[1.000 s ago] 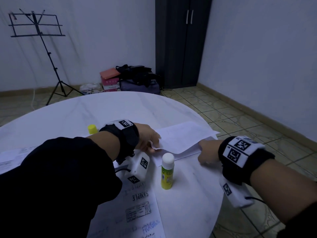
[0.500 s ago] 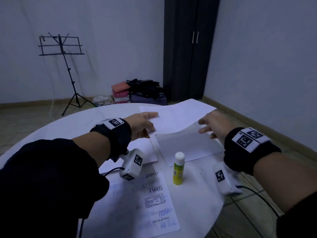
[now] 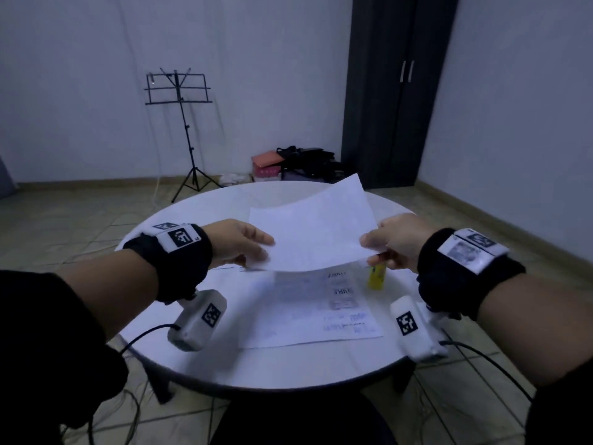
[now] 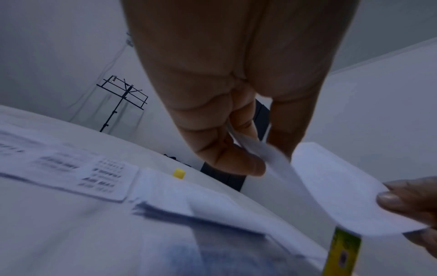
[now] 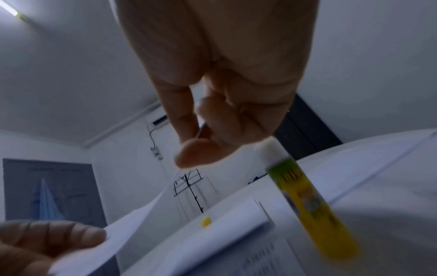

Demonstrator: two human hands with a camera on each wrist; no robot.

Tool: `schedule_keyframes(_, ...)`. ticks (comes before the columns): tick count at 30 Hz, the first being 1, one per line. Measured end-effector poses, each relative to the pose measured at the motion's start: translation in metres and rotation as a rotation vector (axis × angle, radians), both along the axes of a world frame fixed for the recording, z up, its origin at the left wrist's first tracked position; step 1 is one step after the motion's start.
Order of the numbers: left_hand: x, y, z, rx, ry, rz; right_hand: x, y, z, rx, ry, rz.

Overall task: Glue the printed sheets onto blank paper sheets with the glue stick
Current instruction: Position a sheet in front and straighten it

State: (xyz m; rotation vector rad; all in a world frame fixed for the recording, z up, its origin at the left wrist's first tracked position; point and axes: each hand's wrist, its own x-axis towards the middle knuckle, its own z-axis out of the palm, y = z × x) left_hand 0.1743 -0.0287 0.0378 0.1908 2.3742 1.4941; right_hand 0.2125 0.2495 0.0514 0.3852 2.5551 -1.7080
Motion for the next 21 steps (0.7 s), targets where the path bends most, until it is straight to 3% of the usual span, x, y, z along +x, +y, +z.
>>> schedule_keyframes(4, 0.026, -0.015, -0.024, -0.151, -0.042, -0.021, 0.013, -0.011, -0.025, 0.311, -0.148, 0.076)
schedule_keyframes(10, 0.042, -0.010, -0.047, -0.324, -0.070, -0.065, 0.024, -0.023, -0.045, 0.571, -0.300, 0.093)
schedule_keyframes(17, 0.041, -0.008, -0.063, -0.516, -0.041, -0.115, 0.026, -0.029, -0.061, 0.687, -0.365, 0.136)
schedule_keyframes(21, 0.039, -0.009, -0.064, -0.524, -0.042, -0.116, 0.026, -0.030, -0.060, 0.767, -0.380, 0.190)
